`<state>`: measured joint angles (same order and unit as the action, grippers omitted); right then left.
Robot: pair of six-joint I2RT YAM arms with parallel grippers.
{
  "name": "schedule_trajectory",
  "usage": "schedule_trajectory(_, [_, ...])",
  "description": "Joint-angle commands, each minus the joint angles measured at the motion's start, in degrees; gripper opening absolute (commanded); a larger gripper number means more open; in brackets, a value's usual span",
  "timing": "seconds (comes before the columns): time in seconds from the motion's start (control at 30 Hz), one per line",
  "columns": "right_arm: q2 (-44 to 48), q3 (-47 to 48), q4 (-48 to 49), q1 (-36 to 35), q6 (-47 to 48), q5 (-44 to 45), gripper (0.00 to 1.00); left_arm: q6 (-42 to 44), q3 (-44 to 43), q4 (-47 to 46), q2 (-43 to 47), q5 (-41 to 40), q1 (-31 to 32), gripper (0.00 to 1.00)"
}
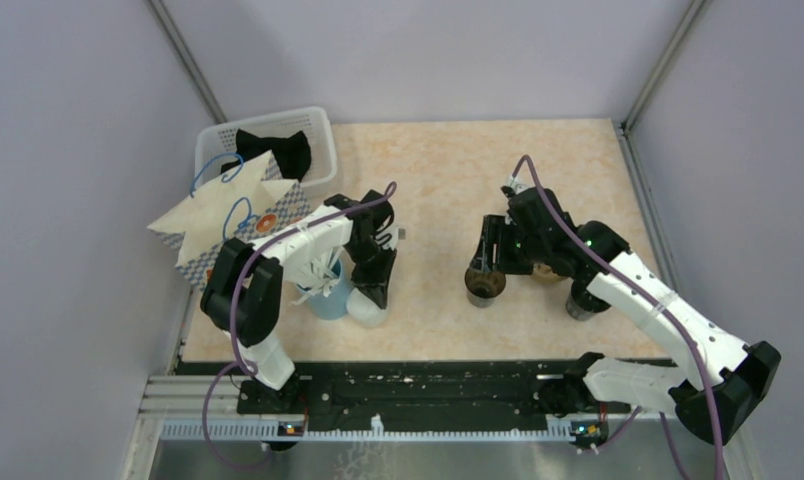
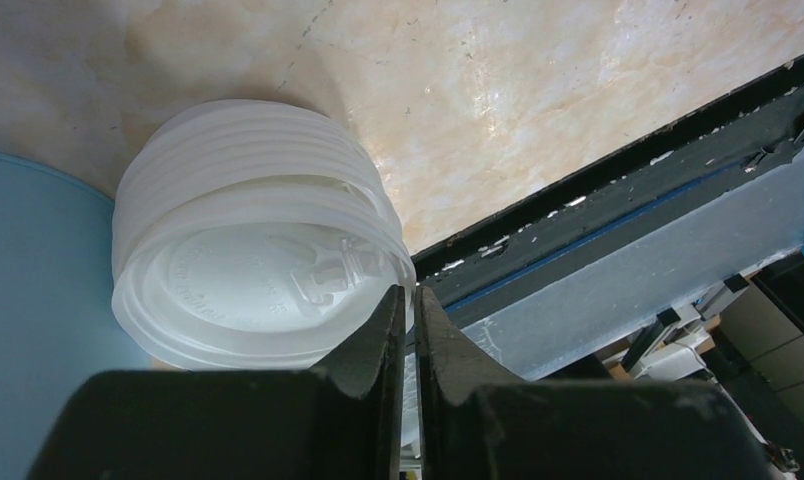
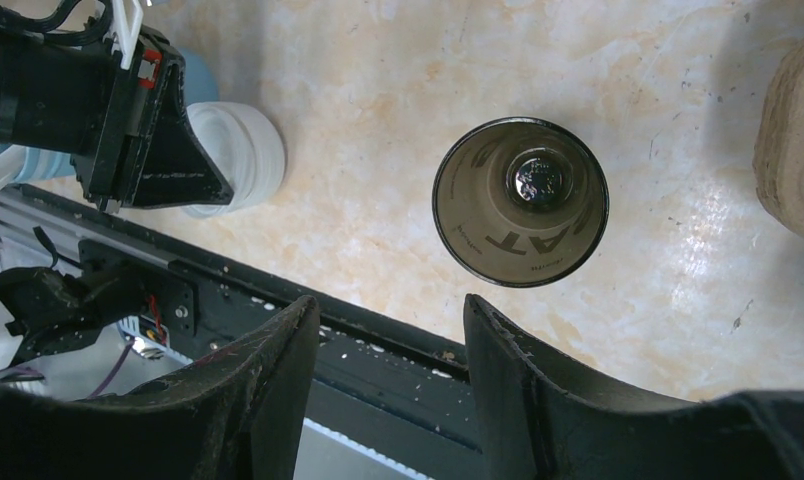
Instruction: Pack the takeout coffee
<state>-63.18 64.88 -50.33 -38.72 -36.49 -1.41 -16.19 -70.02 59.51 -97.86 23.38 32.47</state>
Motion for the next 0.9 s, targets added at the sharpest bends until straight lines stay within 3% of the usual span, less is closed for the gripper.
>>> schedule_trajectory(0.0, [0.2,1.5,1.6,0.3,0.5,-0.2,0.55,1.5,1.1,-1.1,1.8,1.1,-0.5,0.13])
schedule_trajectory(0.53, [0.2,1.6,1.7,0.3,0.4,-0.3,0.55,1.9,-0.2,1.1,2.9,1.2,-0.7,0.00])
schedule_trajectory(0.87, [0.0,1.4,2.3,0.4,0.3,-1.0,0.55,2.3,-3.9,4.7,4.0,-2.9,-0.7,0.00])
